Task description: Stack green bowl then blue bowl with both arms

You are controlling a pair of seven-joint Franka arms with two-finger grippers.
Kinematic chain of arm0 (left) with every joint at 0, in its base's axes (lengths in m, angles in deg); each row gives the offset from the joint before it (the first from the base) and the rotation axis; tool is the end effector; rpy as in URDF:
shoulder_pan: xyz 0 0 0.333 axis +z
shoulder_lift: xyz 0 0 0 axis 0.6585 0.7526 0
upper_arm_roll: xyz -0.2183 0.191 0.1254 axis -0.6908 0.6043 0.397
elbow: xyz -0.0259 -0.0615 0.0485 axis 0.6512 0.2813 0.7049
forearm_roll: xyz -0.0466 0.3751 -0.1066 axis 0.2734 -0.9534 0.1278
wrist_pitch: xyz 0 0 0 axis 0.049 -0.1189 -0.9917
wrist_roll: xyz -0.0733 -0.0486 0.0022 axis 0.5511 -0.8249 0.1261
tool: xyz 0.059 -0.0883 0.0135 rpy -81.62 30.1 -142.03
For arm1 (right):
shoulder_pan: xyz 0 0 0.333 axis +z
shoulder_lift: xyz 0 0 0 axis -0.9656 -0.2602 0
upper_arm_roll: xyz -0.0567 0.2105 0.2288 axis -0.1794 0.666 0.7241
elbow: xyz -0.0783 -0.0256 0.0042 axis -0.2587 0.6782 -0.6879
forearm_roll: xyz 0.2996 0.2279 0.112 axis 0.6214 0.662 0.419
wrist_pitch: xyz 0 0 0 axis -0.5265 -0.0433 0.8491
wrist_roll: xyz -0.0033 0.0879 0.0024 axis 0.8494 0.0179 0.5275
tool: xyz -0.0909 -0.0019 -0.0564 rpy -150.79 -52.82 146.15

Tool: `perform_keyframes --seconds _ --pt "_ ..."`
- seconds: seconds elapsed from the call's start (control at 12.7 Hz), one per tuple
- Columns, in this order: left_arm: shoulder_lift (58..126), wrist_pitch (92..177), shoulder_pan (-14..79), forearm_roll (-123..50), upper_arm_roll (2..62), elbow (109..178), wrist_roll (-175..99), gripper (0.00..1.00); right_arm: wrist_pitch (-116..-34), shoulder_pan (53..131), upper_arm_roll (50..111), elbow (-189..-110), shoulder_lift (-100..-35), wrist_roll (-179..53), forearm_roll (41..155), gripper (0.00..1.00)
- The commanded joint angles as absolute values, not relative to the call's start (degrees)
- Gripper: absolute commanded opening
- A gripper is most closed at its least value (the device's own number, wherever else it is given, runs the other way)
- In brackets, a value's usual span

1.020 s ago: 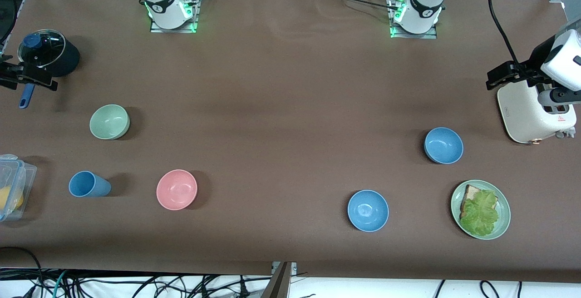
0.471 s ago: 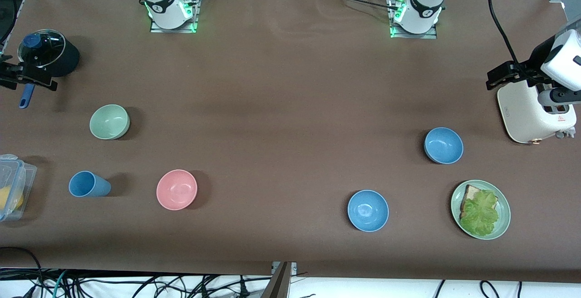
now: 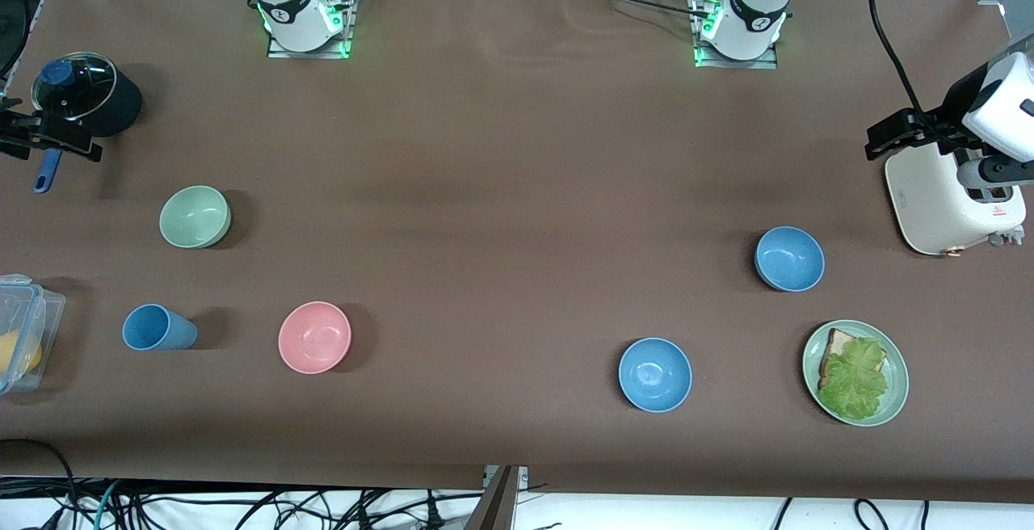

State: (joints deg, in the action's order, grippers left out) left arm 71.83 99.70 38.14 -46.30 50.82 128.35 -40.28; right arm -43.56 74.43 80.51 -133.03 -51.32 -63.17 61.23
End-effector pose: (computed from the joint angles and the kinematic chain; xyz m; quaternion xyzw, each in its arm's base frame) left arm 0.5673 -0.0224 0.6113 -0.9967 -0.0534 0.0605 0.0130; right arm 0.5817 -0.0555 0.6024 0.9986 -0.0096 -0.0523 0.0037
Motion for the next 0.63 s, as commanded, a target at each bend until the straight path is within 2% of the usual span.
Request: perform_keyframes --seconds 0.0,0.55 --pt "72.41 98.28 38.02 -45.88 51.05 126.68 -40.08 1.0 -43.81 74.04 80.87 -133.1 -50.99 -63.1 60.44 1.0" --pt "72.41 98.02 38.02 -45.88 51.05 126.68 -40.08 1.0 -43.9 73.95 80.87 -133.1 -50.99 -63.18 60.44 1.0"
